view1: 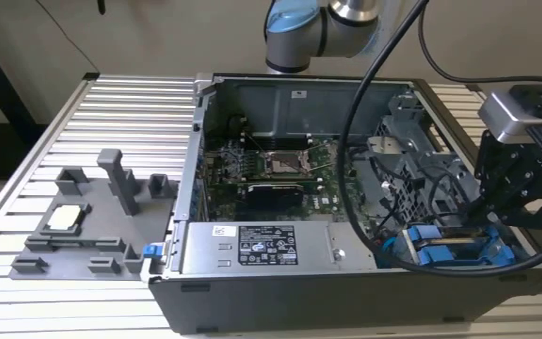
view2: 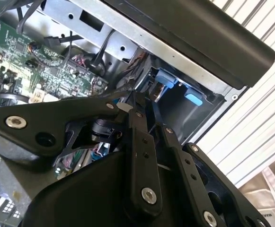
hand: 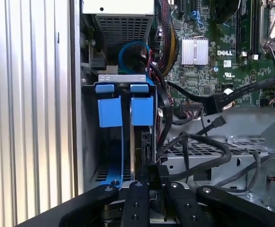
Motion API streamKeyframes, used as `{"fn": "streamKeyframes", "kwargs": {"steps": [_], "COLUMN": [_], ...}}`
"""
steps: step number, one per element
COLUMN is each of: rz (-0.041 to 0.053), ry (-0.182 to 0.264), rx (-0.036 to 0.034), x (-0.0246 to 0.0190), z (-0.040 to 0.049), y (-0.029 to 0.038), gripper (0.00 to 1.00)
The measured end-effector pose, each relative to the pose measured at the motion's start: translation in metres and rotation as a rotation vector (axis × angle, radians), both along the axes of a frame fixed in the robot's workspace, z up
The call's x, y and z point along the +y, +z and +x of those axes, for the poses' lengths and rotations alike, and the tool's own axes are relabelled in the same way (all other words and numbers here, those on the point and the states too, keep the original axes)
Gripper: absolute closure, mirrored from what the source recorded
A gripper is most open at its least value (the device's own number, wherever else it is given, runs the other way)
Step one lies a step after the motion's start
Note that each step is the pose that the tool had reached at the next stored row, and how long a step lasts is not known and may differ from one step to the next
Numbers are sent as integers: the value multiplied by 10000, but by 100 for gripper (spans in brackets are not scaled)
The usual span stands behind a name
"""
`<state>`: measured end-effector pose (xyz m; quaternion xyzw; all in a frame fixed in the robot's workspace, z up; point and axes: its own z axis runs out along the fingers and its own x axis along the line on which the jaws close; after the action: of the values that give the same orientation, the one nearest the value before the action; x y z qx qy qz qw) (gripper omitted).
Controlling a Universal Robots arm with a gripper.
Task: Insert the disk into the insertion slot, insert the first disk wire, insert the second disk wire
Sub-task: 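Insert the first disk wire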
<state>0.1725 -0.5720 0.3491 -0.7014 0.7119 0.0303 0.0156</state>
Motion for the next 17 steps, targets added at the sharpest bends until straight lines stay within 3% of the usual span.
{"fn": "streamKeyframes", "kwargs": {"steps": [17], "rz": [-2], "ry": [-16], "rx": [3], "x": [0], "z": [30], "y": [-70], "gripper": [81]}}
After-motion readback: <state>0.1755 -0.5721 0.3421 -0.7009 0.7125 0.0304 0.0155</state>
